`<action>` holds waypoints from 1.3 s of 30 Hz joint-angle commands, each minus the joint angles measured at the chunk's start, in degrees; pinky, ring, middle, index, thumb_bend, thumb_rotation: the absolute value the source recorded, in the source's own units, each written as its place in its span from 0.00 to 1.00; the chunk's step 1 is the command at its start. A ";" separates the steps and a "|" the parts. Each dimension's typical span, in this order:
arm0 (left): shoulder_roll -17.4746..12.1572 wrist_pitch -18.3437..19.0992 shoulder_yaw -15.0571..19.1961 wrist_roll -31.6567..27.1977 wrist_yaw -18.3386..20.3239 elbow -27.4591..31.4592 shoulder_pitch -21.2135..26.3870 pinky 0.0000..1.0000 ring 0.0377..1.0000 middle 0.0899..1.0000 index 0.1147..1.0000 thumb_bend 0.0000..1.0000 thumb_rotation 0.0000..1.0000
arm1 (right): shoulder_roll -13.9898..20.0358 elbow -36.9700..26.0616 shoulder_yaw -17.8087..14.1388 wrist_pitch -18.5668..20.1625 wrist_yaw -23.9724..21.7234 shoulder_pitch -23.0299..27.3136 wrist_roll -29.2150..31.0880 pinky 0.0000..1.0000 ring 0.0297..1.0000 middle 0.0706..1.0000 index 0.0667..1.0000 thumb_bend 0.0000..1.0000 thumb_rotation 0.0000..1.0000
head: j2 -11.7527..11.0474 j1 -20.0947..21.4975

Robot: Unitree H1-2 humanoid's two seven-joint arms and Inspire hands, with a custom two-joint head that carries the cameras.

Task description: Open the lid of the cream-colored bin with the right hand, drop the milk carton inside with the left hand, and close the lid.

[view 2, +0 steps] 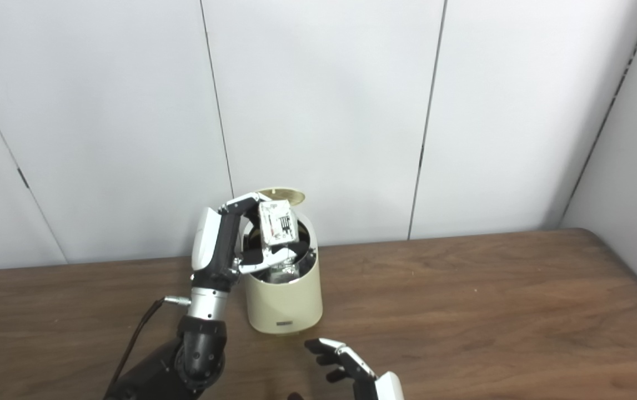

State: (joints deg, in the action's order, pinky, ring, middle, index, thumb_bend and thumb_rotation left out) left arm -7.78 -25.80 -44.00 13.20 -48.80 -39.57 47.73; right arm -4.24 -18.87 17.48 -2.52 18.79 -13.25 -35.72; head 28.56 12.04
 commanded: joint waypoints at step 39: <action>-1.09 -1.12 4.06 -0.13 6.10 1.39 0.69 0.43 0.44 0.43 0.43 0.52 0.00 | -0.99 -1.64 0.44 -1.15 0.83 -5.68 0.21 0.57 0.67 0.69 0.67 0.26 0.04 | -0.24 -0.76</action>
State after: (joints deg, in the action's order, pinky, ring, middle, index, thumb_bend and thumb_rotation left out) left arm -8.19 -26.19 -40.21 13.16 -41.10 -38.34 45.10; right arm -4.24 -19.31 17.72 -2.10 18.79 -13.29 -35.49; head 28.30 11.34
